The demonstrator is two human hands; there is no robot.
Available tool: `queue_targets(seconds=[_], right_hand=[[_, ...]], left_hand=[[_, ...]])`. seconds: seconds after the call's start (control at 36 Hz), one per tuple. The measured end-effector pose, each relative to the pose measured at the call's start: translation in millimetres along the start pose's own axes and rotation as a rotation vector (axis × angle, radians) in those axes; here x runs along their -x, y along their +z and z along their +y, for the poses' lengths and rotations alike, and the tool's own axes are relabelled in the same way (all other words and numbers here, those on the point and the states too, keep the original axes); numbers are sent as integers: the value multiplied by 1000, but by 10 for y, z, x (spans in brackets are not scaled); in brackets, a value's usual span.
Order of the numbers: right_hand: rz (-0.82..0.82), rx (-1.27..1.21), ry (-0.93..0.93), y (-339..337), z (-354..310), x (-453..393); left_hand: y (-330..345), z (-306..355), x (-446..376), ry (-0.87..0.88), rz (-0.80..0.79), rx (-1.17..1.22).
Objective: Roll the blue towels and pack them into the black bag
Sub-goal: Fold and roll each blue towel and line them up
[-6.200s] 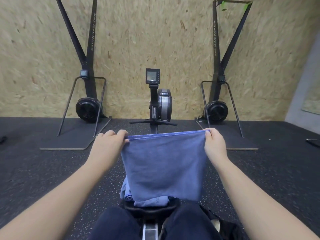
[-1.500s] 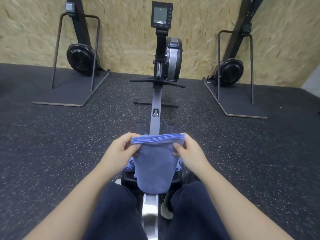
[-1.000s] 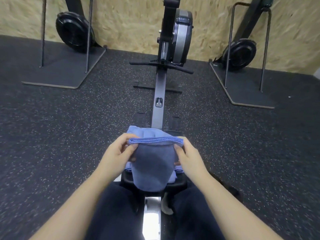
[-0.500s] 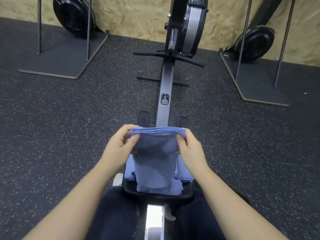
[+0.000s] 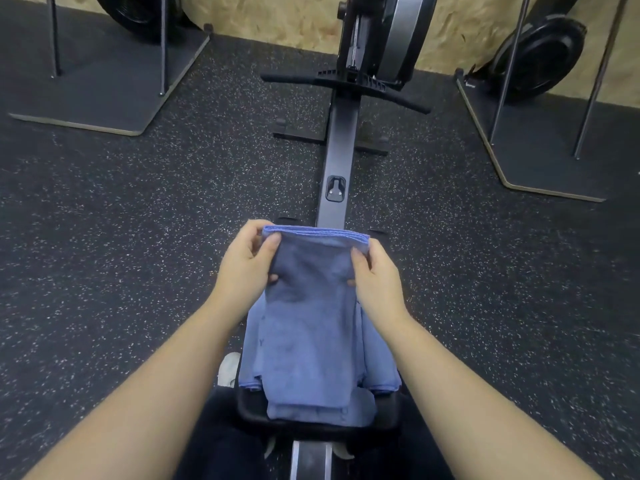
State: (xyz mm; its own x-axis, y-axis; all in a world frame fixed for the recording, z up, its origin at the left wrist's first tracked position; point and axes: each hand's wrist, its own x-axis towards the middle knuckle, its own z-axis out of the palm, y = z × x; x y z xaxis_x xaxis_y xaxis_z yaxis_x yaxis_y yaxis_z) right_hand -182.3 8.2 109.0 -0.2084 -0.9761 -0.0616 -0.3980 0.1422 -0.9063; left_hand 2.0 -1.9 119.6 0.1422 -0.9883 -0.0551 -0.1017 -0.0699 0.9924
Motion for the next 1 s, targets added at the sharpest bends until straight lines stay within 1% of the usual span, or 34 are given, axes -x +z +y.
queue_targets(seconds=[0.14, 0.25, 0.36, 0.44, 0.53, 0.58, 0.64, 0.72, 0.83, 0.92, 1.0], right_hand=[[-6, 17, 82, 176, 266, -275], [-23, 35, 119, 283, 410, -439], [-28, 65, 138, 363, 513, -549], [-47, 94, 129, 387, 518, -579], [-64, 116, 110, 376, 514, -539], [-101, 136, 88, 365, 543, -454], [-155, 206, 45, 347, 595, -299], [-254, 333, -112, 316, 708, 18], [-407, 535, -285, 281, 964, 496], [-426, 719, -481, 233, 1105, 801], [-409, 867, -577, 175, 1204, 1003]], left_hand=[[117, -257, -264, -76, 25, -48], [191, -456, -391, -105, 85, -18], [169, -625, -448, -77, 169, -124], [156, -615, -384, -45, 167, -151], [136, -618, -226, -13, 105, -201], [105, -697, -81, 9, 67, -262], [73, -806, 111, 66, 43, -307], [39, -1014, 458, 157, -60, -377], [-23, -1308, 879, 150, -250, -527], [-39, -1425, 1101, 204, -358, -650], [-11, -1418, 1179, 189, -457, -751]])
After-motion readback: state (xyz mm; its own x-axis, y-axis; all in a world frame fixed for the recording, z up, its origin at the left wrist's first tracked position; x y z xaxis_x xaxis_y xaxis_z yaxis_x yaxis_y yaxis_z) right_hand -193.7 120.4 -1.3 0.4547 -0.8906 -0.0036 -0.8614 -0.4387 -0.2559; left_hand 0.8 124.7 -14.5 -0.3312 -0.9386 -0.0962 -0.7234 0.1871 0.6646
